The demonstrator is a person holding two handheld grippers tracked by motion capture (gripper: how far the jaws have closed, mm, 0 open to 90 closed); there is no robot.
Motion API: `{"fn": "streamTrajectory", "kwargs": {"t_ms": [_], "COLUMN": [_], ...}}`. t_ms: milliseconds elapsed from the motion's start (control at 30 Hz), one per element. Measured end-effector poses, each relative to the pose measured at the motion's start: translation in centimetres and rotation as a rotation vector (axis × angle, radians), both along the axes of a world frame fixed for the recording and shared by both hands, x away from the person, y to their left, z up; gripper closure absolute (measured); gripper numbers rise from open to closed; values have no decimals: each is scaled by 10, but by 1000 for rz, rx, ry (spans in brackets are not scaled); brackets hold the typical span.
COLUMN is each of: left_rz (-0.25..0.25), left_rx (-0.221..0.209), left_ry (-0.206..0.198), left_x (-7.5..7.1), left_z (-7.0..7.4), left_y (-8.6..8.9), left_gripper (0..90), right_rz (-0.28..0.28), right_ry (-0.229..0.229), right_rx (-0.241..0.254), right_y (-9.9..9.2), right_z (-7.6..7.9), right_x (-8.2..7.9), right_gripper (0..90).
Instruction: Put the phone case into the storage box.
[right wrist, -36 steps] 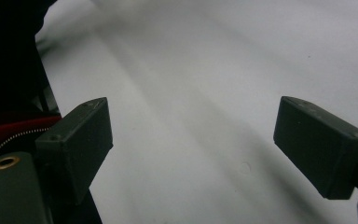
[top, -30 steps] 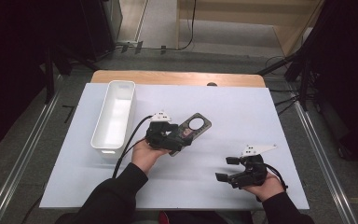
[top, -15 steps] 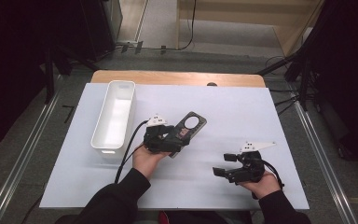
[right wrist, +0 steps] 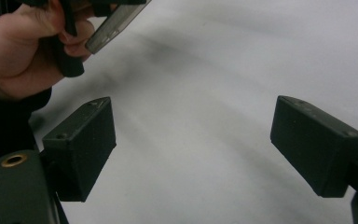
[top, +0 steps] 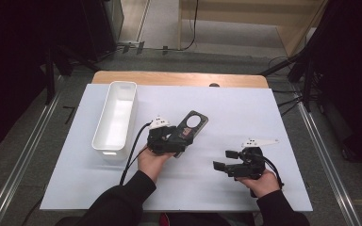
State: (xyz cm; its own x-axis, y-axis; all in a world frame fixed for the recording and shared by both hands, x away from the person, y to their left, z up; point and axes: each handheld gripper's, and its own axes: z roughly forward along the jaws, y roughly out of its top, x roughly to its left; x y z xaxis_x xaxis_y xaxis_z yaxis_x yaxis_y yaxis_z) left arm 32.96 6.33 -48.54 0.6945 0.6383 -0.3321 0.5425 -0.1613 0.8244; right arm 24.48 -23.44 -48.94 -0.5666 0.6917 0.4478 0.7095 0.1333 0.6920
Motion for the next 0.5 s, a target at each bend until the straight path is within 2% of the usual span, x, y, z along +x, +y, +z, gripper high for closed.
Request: {"fn": "streamTrajectory", "kwargs": {"t_ms": [200,300,400,467,500], "left_rz": [11,22,27,24,25], "left_rx": [-1,-14,-15,-29,-29], "left_ry": [0,6,-4,9,2], "left_x": [3,5,5,5,5], "left_z": [-4,-4,-4,-4,-5], "left_y": [-1,-1,0,0,0], "left_gripper": [117,117,116,117,116], "right_rz": [-27,-32,-47,-57,-60], "right_ry": [3,-9,-11,-1,3], "right_rx": [26,12,16,24,34], "right_y": [2,4,6,6,7], "right_z": [2,3,4,6,6], "right_x": [5,7,10,12,13], "right_gripper": [129,129,129,129,129]}}
